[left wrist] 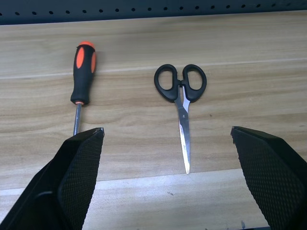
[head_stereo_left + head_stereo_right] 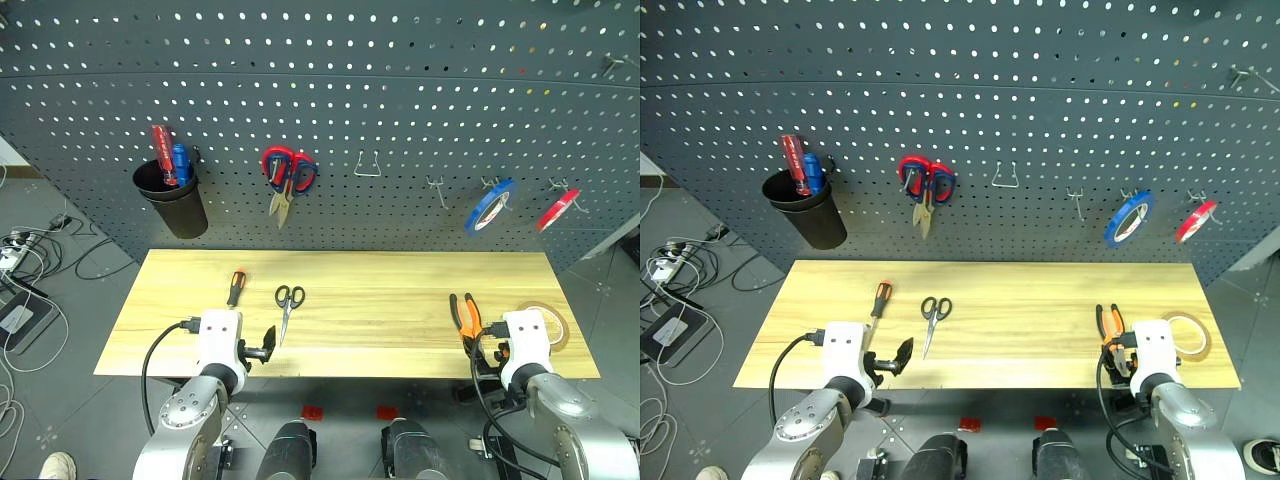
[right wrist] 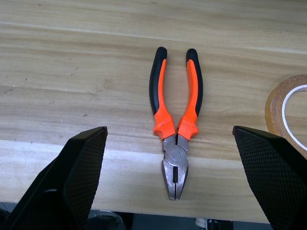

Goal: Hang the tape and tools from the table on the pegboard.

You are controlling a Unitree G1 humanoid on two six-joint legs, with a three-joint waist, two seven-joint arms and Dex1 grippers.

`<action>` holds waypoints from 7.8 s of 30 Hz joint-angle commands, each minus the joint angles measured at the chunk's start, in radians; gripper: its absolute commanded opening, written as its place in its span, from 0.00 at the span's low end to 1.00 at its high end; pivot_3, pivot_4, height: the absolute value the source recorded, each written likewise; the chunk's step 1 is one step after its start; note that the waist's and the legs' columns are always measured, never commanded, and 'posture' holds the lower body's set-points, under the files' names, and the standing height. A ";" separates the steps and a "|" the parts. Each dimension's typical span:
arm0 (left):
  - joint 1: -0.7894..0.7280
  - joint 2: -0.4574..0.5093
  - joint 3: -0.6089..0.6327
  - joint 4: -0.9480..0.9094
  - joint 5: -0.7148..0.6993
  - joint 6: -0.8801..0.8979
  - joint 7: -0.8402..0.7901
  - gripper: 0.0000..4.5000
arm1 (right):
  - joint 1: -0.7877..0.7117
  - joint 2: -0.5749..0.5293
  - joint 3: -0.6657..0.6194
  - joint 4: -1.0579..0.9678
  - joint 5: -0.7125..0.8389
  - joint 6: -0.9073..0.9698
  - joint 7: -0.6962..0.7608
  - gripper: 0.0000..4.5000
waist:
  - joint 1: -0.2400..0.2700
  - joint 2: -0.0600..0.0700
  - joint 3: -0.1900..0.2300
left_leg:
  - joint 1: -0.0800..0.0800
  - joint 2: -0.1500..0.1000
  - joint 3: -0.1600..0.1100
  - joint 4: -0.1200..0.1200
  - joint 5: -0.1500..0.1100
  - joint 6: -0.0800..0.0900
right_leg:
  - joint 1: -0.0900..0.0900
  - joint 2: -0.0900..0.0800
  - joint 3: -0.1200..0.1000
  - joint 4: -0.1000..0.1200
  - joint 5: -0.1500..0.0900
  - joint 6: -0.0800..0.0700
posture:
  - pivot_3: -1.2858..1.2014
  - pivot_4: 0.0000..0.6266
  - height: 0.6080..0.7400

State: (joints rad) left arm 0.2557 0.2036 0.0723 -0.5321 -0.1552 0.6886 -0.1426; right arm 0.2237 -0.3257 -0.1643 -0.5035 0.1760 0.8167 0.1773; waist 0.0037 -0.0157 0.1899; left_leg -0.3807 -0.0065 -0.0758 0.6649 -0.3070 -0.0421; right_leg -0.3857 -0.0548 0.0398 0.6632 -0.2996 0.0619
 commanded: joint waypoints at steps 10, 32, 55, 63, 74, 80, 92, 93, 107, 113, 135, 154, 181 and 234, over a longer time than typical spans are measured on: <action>0.011 0.006 0.012 -0.050 0.010 -0.015 0.014 0.99 | -0.001 -0.017 -0.013 -0.018 -0.001 -0.014 0.011 1.00 | 0.001 0.000 0.000 | 0.000 0.000 0.000 0.000 0.000 0.000 | 0.000 0.000 0.000 0.000 0.000 0.000 | 0.56 0.30 1.00; -0.048 0.031 -0.020 -0.026 0.003 -0.017 -0.016 0.99 | -0.031 -0.039 -0.028 -0.005 -0.004 -0.007 0.024 1.00 | 0.000 0.000 0.001 | 0.000 0.000 0.000 0.000 0.000 0.000 | 0.000 0.000 0.000 0.000 0.000 0.000 | 0.56 0.35 1.00; -0.974 -0.117 -0.559 0.871 0.025 -0.552 -0.831 0.99 | -0.351 -0.130 -0.114 0.324 0.006 0.005 0.050 1.00 | -0.053 -0.003 0.140 | -0.015 -0.001 0.002 0.015 0.001 0.003 | -0.009 0.001 0.000 0.010 0.001 0.000 | 0.49 0.67 1.00; -1.105 -0.249 -0.557 1.228 0.114 -0.812 -0.864 0.99 | -0.414 -0.140 -0.148 0.476 -0.001 -0.058 0.032 1.00 | -0.061 -0.006 0.192 | -0.021 -0.001 0.006 0.017 0.002 0.005 | -0.019 0.000 0.002 0.017 0.001 0.000 | 0.49 0.75 1.00; -1.182 -0.308 -0.497 1.406 0.151 -0.934 -0.885 0.99 | -0.521 -0.174 -0.175 0.718 0.003 -0.182 0.028 1.00 | -0.063 -0.008 0.225 | -0.021 0.000 0.012 0.017 0.002 0.005 | -0.021 0.000 0.004 0.018 0.001 0.001 | 0.49 0.77 1.00; -1.184 -0.308 -0.479 1.416 0.163 -0.945 -0.899 1.00 | -0.549 -0.142 -0.214 0.751 0.056 -0.137 0.030 0.91 | -0.062 -0.011 0.230 | -0.021 0.001 0.013 0.017 0.002 0.004 | -0.021 0.000 0.004 0.017 0.001 0.002 | 0.50 0.77 1.00; -1.206 -0.326 -0.451 1.447 0.186 -0.969 -0.896 1.00 | -0.562 -0.133 -0.229 0.777 0.073 -0.107 0.000 0.09 | -0.060 -0.012 0.230 | -0.021 0.001 0.012 0.017 0.003 0.004 | -0.021 0.000 0.004 0.017 0.002 0.002 | 0.50 0.75 1.00; -1.209 -0.326 -0.448 1.452 0.187 -0.972 -0.894 1.00 | -0.553 -0.144 -0.209 0.779 0.053 -0.129 0.005 0.09 | -0.060 -0.012 0.230 | -0.021 0.001 0.013 0.017 0.003 0.004 | -0.021 0.000 0.004 0.017 0.002 0.002 | 0.50 0.74 1.00; -1.025 -0.157 -0.383 1.021 0.088 -0.775 -0.980 1.00 | -0.189 -0.192 0.008 0.229 -0.163 -0.399 0.017 0.09 | -0.075 0.002 0.212 | -0.033 0.001 0.009 0.017 0.008 -0.005 | -0.036 -0.001 0.004 0.019 0.002 0.003 | 0.49 0.49 1.00; -0.778 0.001 -0.319 0.524 0.020 -0.490 -0.882 1.00 | -0.080 -0.171 0.115 0.103 -0.308 -0.641 -0.019 0.09 | -0.084 0.008 0.146 | -0.038 0.002 0.004 0.014 0.011 -0.010 | -0.041 0.000 0.001 0.020 0.002 0.003 | 0.50 0.33 1.00; -0.570 0.016 -0.181 0.264 -0.009 -0.343 -0.441 1.00 | -0.538 -0.156 0.256 0.710 -0.520 -1.316 -0.137 0.09 | 0.022 -0.002 -0.006 | -0.019 -0.003 0.007 0.013 0.011 -0.010 | -0.020 0.000 0.002 0.015 0.003 0.003 | 0.56 0.17 1.00; -0.637 -0.010 -0.240 0.311 -0.034 -0.368 -0.443 1.00 | -0.588 -0.078 0.270 0.788 -0.389 -1.294 0.054 0.09 | 0.020 -0.001 -0.022 | -0.019 -0.002 0.011 0.014 0.011 -0.010 | -0.020 0.001 0.003 0.016 0.003 0.003 | 0.56 0.17 1.00; -0.485 0.167 -0.311 0.318 -0.026 -0.379 -0.602 1.00 | -0.406 0.013 0.019 0.357 -0.087 0.003 0.050 0.99 | 0.015 0.006 -0.016 | -0.017 -0.002 0.004 0.015 0.007 -0.002 | -0.018 0.000 0.004 0.017 0.002 0.003 | 0.53 0.41 1.00; -0.585 0.138 -0.435 0.369 -0.055 -0.346 -0.792 1.00 | -0.664 -0.053 0.025 0.606 -0.042 0.249 0.038 0.68 | -0.036 0.000 0.149 | -0.020 0.001 0.002 0.015 0.006 0.000 | -0.020 0.000 0.003 0.017 0.002 0.003 | 0.53 0.62 1.00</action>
State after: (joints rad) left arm -0.3253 0.3485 -0.3584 -0.1462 -0.1989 0.3599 -0.9301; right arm -0.4465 -0.3659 -0.1395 0.1073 0.1369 1.0792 0.2097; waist -0.0324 -0.0155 0.3392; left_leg -0.4006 -0.0057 -0.0739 0.6796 -0.3010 -0.0423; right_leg -0.4062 -0.0552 0.0423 0.6806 -0.2973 0.0645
